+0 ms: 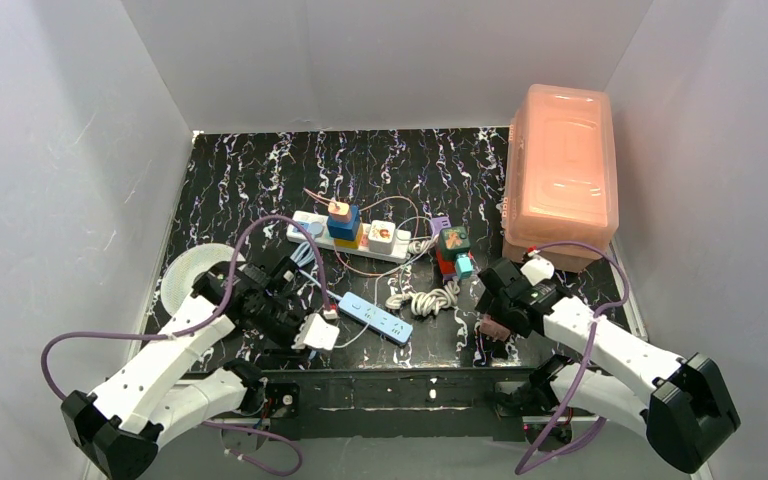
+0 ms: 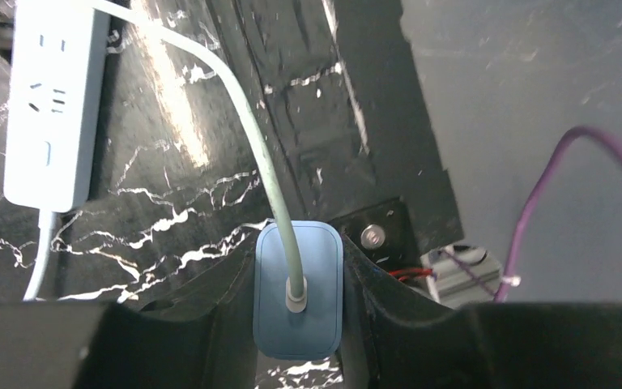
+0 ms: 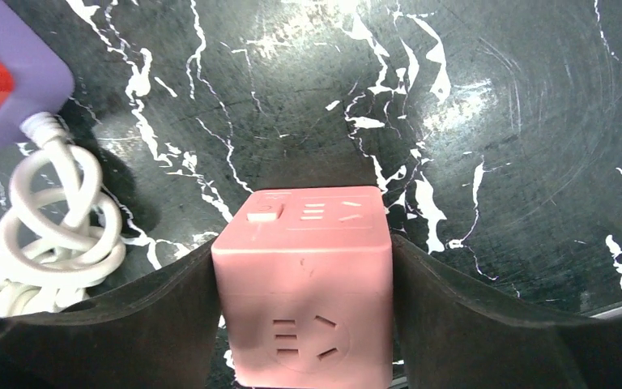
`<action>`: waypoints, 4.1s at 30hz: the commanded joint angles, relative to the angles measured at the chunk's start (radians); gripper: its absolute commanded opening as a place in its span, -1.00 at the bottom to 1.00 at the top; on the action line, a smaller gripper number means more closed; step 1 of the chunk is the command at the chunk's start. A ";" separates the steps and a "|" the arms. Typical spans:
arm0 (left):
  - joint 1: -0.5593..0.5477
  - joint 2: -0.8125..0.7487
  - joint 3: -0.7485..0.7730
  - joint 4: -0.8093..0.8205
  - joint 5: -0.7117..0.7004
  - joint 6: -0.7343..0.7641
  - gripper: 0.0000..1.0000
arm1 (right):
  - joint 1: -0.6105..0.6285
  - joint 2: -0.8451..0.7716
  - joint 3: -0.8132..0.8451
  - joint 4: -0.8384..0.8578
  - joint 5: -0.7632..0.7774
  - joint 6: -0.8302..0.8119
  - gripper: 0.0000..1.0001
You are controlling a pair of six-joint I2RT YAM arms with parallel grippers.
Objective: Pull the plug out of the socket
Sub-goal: Place the socket at the corner of the board, then place the plug at the corner of the board, then remove the plug from the socket.
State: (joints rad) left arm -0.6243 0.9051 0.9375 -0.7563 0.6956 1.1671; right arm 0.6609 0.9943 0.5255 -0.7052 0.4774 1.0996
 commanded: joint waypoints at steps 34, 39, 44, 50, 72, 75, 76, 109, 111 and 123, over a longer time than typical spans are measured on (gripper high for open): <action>-0.039 0.041 -0.286 0.214 -0.500 0.349 0.96 | 0.005 -0.211 0.296 -0.129 0.041 -0.154 0.65; -0.037 0.005 -0.041 -0.038 -0.408 0.150 0.96 | 0.006 -0.203 0.343 -0.129 0.037 -0.193 0.66; -0.033 -0.014 0.128 -0.105 -0.336 -0.054 0.97 | 0.006 -0.186 0.398 -0.124 0.034 -0.238 0.65; 0.006 0.023 0.177 0.064 -0.444 -0.391 0.97 | 0.005 -0.158 0.470 -0.112 0.018 -0.295 0.65; 0.267 0.292 0.180 0.253 -0.287 -0.648 0.96 | 0.027 0.045 0.531 0.034 -0.135 -0.484 0.76; 0.266 0.278 0.160 0.296 -0.327 -0.659 0.96 | 0.070 0.093 0.574 0.027 -0.075 -0.504 0.77; 0.269 0.280 0.158 0.313 -0.353 -0.674 0.96 | 0.094 0.101 0.592 0.032 -0.047 -0.512 0.78; 0.423 0.743 0.129 0.836 -0.415 -0.782 0.40 | 0.304 0.341 0.657 0.370 -0.019 -0.551 0.67; 0.424 0.741 0.098 0.861 -0.453 -0.784 0.37 | 0.301 0.349 0.657 0.381 -0.018 -0.547 0.67; 0.555 0.491 -0.103 0.806 -0.110 -0.723 0.60 | 0.241 0.406 0.686 0.378 -0.069 -0.516 0.63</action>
State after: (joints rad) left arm -0.0864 1.5276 0.8642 0.2146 0.3851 0.3336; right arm 0.9260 1.3838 1.1812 -0.3557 0.4278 0.5545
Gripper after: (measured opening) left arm 0.792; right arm 0.823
